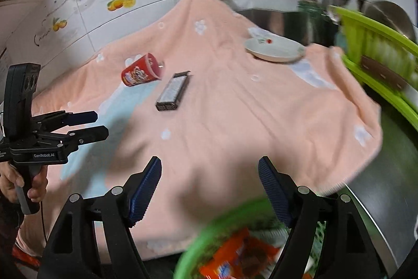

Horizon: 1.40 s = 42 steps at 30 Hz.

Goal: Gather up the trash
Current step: 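Move both grippers back over the towel toward the red can and black box, then grasp the red chip can with the left gripper while the right gripper grasps the black box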

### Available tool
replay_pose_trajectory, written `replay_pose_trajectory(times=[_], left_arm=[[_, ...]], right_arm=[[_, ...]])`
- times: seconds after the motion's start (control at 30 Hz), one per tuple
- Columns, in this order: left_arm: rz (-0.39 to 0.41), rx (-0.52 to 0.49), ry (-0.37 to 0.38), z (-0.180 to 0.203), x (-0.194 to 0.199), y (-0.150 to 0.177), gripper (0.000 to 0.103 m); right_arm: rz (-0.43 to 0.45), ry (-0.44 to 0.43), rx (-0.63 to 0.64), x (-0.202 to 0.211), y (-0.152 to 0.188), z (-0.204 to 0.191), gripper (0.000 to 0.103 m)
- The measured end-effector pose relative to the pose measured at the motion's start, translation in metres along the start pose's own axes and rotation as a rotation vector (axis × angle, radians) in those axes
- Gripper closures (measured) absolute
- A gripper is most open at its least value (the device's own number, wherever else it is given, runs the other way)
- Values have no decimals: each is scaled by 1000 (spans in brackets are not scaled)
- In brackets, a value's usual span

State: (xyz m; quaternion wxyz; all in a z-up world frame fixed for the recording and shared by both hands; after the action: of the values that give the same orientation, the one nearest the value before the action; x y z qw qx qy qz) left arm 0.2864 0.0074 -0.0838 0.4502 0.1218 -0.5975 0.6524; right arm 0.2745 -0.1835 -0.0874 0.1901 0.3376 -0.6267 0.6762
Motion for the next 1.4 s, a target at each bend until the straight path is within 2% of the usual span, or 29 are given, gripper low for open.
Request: replay_pose_trajectory(times=[0.23,0.47,0.7,0.9,1.1,1.13,1.4], left_arm=[[13,29,-99,-55,8,-18,32],[12,36,-177,-99,10,-35,32],[-22,20,-230,-137,-5,-48,32],[-44,-24,-269,-159,-26,-61,25],[-53,-81,-283,-176,-47,-80,15],[-53,-87,-284,-178,-49,-83,12],[-85,-193,-299,-190,-73,-102,6]], right_arm=[[-7,-38,62,-41,-43,-48,30],[-46,-47,114,-100,-73,-93,36],[-97,-27,109,-155,-91,-109,38],[-148,-8,111,-194,-94,-113,43],[-161,-27,130,-202,-95,-119,54],[-161,-31,135,-201,-96,-120,55],[-165,-37,161,-188,-89,-111,55]])
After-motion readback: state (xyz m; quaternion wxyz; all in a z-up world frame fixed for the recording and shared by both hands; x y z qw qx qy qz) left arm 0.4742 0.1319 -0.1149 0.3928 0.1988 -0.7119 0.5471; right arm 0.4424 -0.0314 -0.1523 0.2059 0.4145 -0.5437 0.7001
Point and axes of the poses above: each gripper's, at about its wrist camera, not at the fingertips, and x roughly against the way its jaws point, z to its right, y to its underside, the point moved 7 cm from there along -x, roughly the way its jaws point, and after that the axes turned 15 degrees about y, right-handed, at the moved point
